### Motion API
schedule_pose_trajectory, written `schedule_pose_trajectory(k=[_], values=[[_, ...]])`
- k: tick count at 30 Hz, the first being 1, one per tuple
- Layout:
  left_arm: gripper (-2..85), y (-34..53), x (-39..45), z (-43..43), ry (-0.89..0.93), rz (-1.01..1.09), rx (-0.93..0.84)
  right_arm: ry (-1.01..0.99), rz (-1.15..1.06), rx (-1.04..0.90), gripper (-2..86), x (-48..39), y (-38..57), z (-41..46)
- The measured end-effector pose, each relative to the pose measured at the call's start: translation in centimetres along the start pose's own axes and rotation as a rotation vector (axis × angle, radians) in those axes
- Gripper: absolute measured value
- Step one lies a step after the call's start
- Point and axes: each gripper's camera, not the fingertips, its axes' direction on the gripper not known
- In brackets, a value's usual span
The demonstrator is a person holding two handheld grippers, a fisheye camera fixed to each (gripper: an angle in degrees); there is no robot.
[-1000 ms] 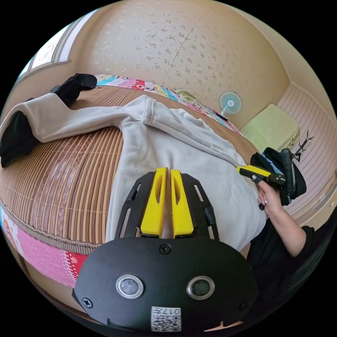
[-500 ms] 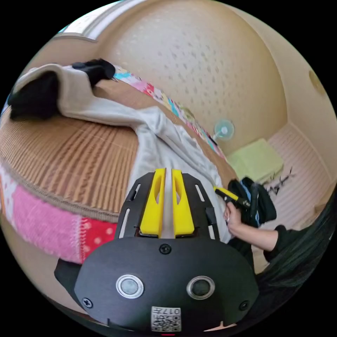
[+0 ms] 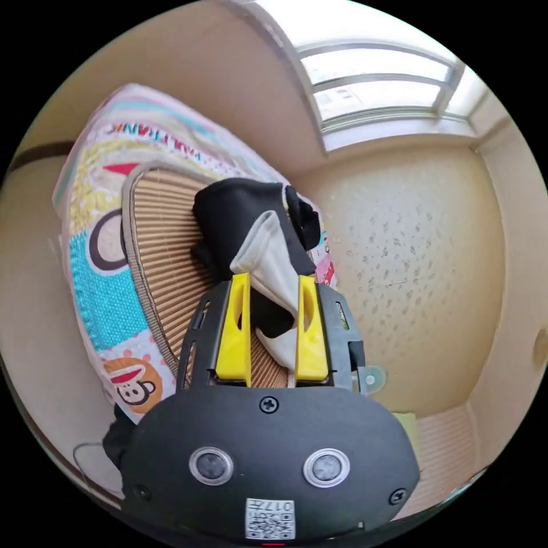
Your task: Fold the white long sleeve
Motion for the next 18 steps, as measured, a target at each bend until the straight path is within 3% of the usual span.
schedule_pose_trajectory(k=[5,8,10,13,15,18], values=[[0.4,-1.4,-0.6,-1.0,0.140,-0.066,0.043,0.037,-0.013,0.007,5.2,-1.0,0.5,-0.2],[-0.2,-2.0,3.3,-1.7,0.050,0.053,0.032,0.062,-0.023,0.007,4.7,-1.6,0.8,-0.2],[0.4,-2.0,4.5,-1.6,-0.033,0.059,0.000,0.072,-0.026,0.008,4.5,-1.9,0.9,-0.2],[8.5,-1.3,2.8,-2.6,-0.060,0.033,0.051,0.078,-0.028,0.010,4.2,-2.2,1.1,-0.3],[15.1,-0.9,-0.5,-1.9,-0.128,-0.107,0.030,0.081,-0.028,0.012,4.0,-2.4,1.3,-0.4],[14.7,0.3,-3.0,0.1,0.029,-0.149,0.020,0.098,-0.034,0.013,3.6,-2.9,1.4,-0.4]])
